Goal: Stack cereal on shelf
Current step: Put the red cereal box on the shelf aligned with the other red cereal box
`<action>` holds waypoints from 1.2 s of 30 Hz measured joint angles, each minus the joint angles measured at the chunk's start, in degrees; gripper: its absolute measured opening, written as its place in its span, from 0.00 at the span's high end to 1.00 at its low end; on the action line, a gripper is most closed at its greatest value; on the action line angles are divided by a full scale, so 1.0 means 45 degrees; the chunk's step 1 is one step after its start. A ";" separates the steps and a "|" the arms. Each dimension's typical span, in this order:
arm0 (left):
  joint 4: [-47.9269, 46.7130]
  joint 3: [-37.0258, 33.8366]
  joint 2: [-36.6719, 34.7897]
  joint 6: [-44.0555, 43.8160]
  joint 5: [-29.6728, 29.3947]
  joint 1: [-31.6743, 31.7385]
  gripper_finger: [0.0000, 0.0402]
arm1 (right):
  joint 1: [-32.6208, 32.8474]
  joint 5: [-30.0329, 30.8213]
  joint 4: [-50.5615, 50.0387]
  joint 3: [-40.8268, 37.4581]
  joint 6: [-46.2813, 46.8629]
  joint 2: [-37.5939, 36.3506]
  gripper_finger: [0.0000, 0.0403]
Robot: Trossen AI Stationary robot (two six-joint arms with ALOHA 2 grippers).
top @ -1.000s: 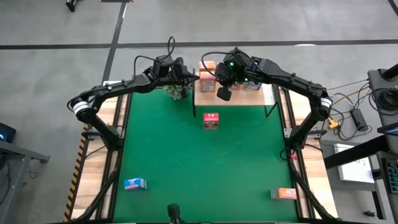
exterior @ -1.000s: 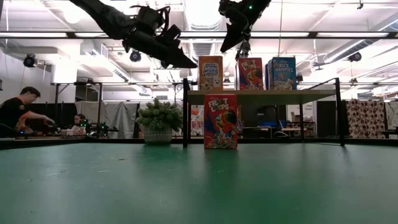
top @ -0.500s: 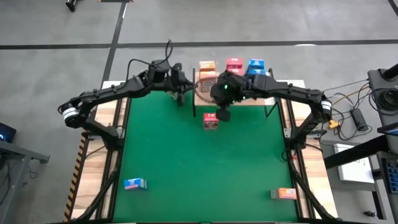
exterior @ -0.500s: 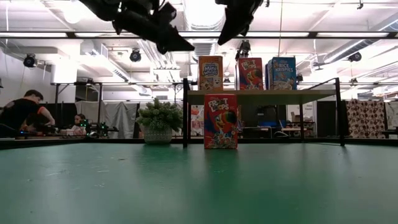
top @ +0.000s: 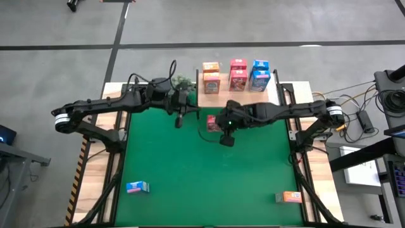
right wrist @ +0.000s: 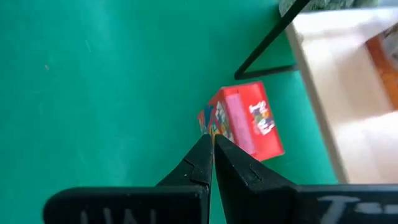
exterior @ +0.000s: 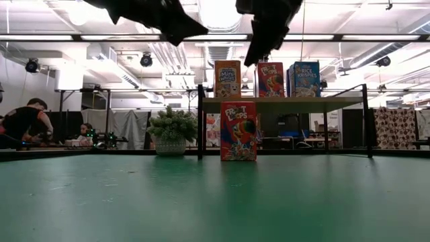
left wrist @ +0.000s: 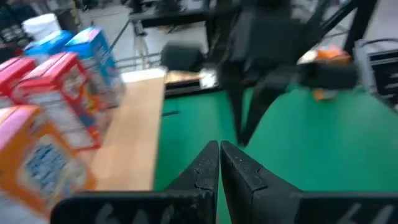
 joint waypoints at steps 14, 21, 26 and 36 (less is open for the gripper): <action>0.0508 -0.0596 0.0291 -0.0737 -0.0004 -0.1899 1.00 | 0.0555 0.2964 0.3450 -0.2929 0.0917 -0.0040 0.98; 0.0563 -0.0976 0.0458 -0.0926 -0.2114 -0.2276 1.00 | 0.0500 0.3347 0.6091 -0.4196 0.0188 -0.0040 0.98; 0.2011 -0.2060 0.0458 -0.1046 -0.2341 -0.2284 1.00 | 0.0417 0.3636 0.7405 -0.4703 -0.0235 -0.0037 0.98; 0.6939 -0.4738 0.0661 0.0066 -0.2650 -0.2215 1.00 | -0.0024 0.3808 0.7504 -0.4927 -0.0323 -0.0035 0.98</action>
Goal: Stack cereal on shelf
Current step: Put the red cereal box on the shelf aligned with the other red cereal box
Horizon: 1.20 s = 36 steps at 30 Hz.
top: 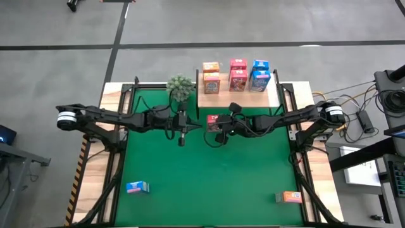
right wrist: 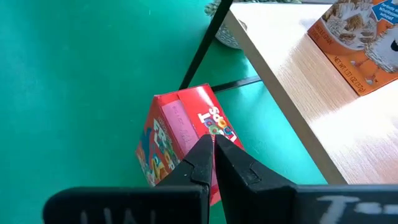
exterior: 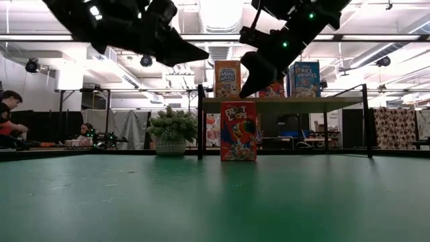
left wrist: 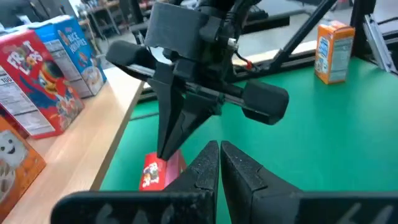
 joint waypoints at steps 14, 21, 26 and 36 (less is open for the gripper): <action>0.1494 -0.0008 0.1798 -0.0150 0.0012 0.0977 0.81 | -0.0006 -0.0142 -0.0242 -0.0028 0.0325 0.0005 0.98; 0.1289 0.0784 0.2907 0.0270 0.0007 0.1142 0.58 | -0.0006 -0.0596 -0.0255 -0.0117 0.0544 0.0005 0.98; 0.0858 0.0923 0.3346 0.0492 0.0012 0.1399 0.44 | 0.0028 -0.1424 -0.0241 -0.0117 0.0593 0.0005 0.98; 0.0938 0.0854 0.3610 0.0560 0.0472 0.1413 0.31 | 0.0033 -0.1538 -0.0372 -0.0117 0.0685 0.0005 0.98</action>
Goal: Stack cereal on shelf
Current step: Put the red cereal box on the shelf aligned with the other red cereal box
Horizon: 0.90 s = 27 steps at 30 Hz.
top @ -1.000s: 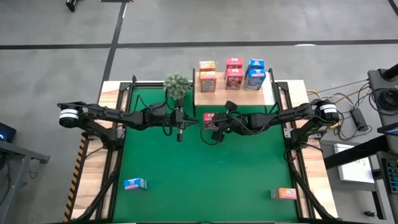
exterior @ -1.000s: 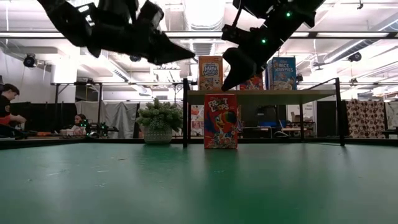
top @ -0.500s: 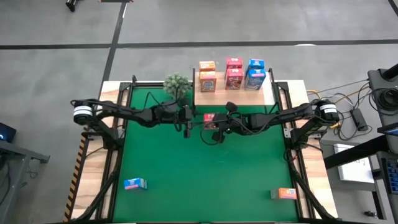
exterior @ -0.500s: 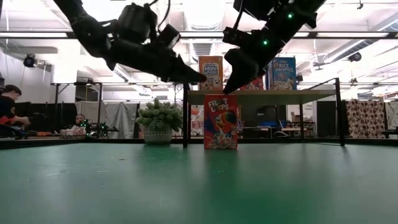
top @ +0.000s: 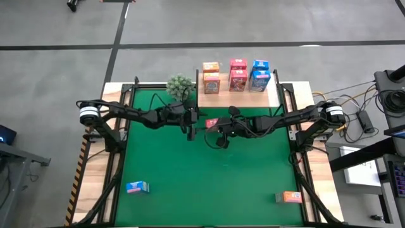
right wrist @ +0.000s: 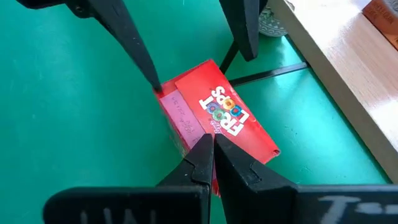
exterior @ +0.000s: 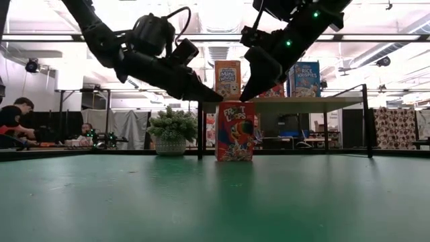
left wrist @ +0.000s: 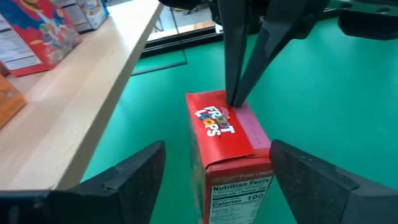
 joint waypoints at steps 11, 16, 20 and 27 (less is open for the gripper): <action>-0.0768 -0.0058 -0.0044 0.0060 0.0560 0.0013 0.25 | -0.0010 0.0017 -0.0142 -0.0024 0.0066 0.0029 0.98; -0.0974 -0.0056 -0.0049 0.0257 0.0558 0.0013 0.25 | 0.0044 -0.0097 -0.0332 -0.0024 0.0350 0.0029 0.98; -0.1335 -0.0197 -0.0058 0.0737 0.0561 0.0018 0.25 | 0.0052 -0.0576 -0.0467 -0.0072 0.0969 0.0026 0.98; -0.1217 -0.0309 -0.0053 0.0722 0.0575 -0.0026 0.25 | 0.0107 -0.0502 0.1278 -0.1118 0.1511 0.0502 0.98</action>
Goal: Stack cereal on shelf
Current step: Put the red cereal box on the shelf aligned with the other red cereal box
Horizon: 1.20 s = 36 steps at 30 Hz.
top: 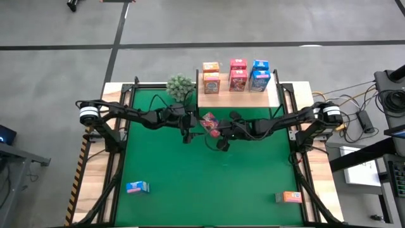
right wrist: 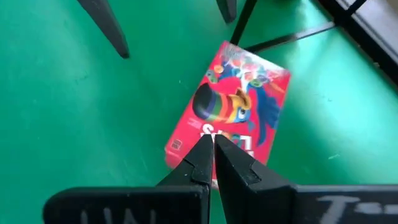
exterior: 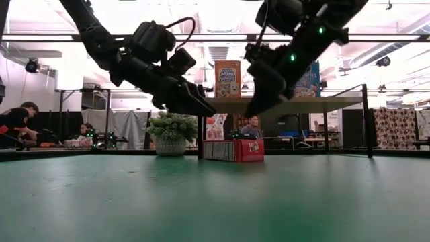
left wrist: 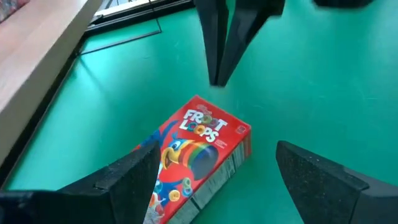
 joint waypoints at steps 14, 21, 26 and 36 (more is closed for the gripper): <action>-0.0316 -0.0060 0.0005 -0.0730 0.0695 -0.0275 0.25 | 0.0064 0.0470 0.1322 -0.0359 0.0659 0.1703 0.98; -0.0228 -0.0060 0.0005 -0.1259 0.0695 -0.0786 0.25 | 0.0500 -0.0927 0.1079 -0.0373 0.0843 0.1402 0.98; 0.0270 -0.0060 0.0005 -0.1709 0.0672 -0.0902 0.28 | 0.0801 -0.2292 0.0591 -0.0325 0.1383 0.1187 0.98; -0.0179 -0.0055 0.0005 -0.1910 -0.0032 -0.1007 0.49 | 0.1688 -0.2778 -0.0710 -0.0339 0.2487 0.0584 0.98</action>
